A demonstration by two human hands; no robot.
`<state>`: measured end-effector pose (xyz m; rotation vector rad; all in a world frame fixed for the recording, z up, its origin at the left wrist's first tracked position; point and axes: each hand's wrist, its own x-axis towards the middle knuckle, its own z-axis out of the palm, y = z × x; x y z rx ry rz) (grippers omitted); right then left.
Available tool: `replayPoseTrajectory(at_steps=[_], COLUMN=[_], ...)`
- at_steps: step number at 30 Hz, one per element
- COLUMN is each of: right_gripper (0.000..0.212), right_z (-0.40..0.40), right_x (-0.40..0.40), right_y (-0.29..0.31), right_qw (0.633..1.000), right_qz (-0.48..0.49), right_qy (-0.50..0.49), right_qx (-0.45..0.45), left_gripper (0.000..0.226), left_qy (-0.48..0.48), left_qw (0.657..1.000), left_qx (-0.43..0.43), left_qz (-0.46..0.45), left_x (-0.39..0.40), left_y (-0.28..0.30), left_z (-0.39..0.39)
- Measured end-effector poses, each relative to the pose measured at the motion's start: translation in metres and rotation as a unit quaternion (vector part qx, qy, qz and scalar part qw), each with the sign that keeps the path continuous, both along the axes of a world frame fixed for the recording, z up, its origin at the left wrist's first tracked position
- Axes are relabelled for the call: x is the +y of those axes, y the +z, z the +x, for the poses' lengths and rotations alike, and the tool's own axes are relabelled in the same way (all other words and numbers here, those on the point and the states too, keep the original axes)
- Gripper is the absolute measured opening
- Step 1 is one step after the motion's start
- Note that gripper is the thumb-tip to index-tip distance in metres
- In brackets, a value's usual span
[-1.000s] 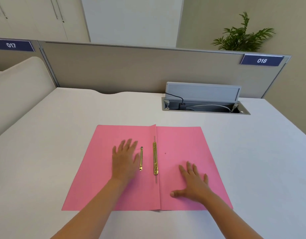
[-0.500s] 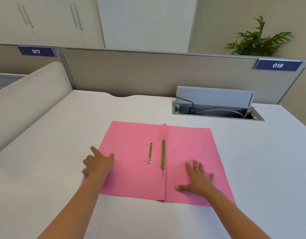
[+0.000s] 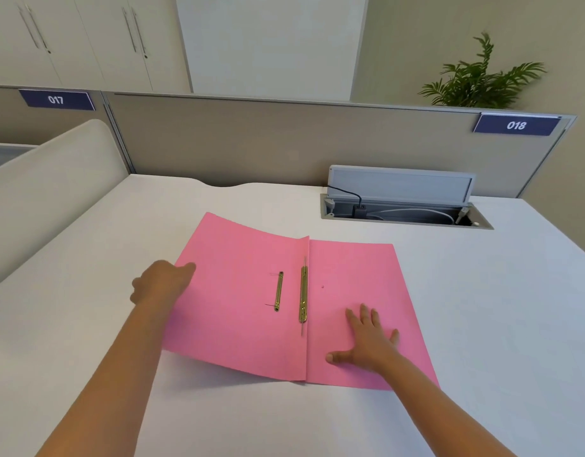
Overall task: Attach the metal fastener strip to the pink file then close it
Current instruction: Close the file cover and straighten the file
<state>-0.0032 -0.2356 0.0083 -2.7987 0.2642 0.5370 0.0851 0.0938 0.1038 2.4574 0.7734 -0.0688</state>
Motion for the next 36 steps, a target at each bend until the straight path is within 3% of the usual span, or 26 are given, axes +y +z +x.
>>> replayPoseTrajectory(at_steps=[4,9,12,15,17,19,22,24,28,32,36], right_gripper=[0.117,0.111,0.089,0.059,0.044,0.036,0.052,0.065,0.074,0.055,0.039], right_z=[-0.001,0.000,0.000,-0.003,-0.004,-0.006,-0.009,-0.012,-0.023,-0.032,-0.033], right_x=[-0.001,0.001,-0.003,-0.014,-0.024,-0.037,-0.060,-0.077,-0.106,-0.112,-0.102], right_y=[-0.002,0.004,0.016,0.036,0.050,0.062,0.075,0.081,0.081,0.069,0.053], right_qw=[1.000,0.999,0.984,0.908,0.854,0.786,0.693,0.664,0.682,0.785,0.842], right_qz=[0.004,0.033,0.151,0.355,0.448,0.546,0.648,0.670,0.644,0.512,0.396], right_qy=[-0.006,-0.020,-0.086,-0.188,-0.235,-0.275,-0.306,-0.326,-0.344,-0.348,-0.362], right_qx=[-0.001,0.003,-0.048,-0.120,-0.118,-0.094,-0.073,-0.064,-0.045,-0.019,-0.043], left_gripper=[0.064,0.070,0.060,0.047,0.046,0.048,0.045,0.037,0.016,0.027,0.011], left_qy=[-0.060,-0.111,-0.167,-0.222,-0.247,-0.272,-0.266,-0.243,-0.186,-0.170,-0.160], left_qw=[0.996,0.964,0.930,0.875,0.834,0.815,0.837,0.871,0.917,0.926,0.925], left_qx=[-0.067,-0.105,-0.132,-0.118,-0.078,-0.020,0.032,0.040,0.048,0.056,0.077], left_qz=[-0.022,-0.218,-0.299,-0.414,-0.487,-0.512,-0.476,-0.426,-0.351,-0.333,-0.336], left_x=[-0.012,-0.042,-0.062,-0.089,-0.108,-0.127,-0.146,-0.151,-0.151,-0.154,-0.161], left_y=[0.047,0.087,0.101,0.106,0.098,0.080,0.048,0.029,0.002,-0.019,-0.028], left_z=[-0.007,-0.024,-0.037,-0.047,-0.050,-0.052,-0.055,-0.053,-0.050,-0.049,-0.050])
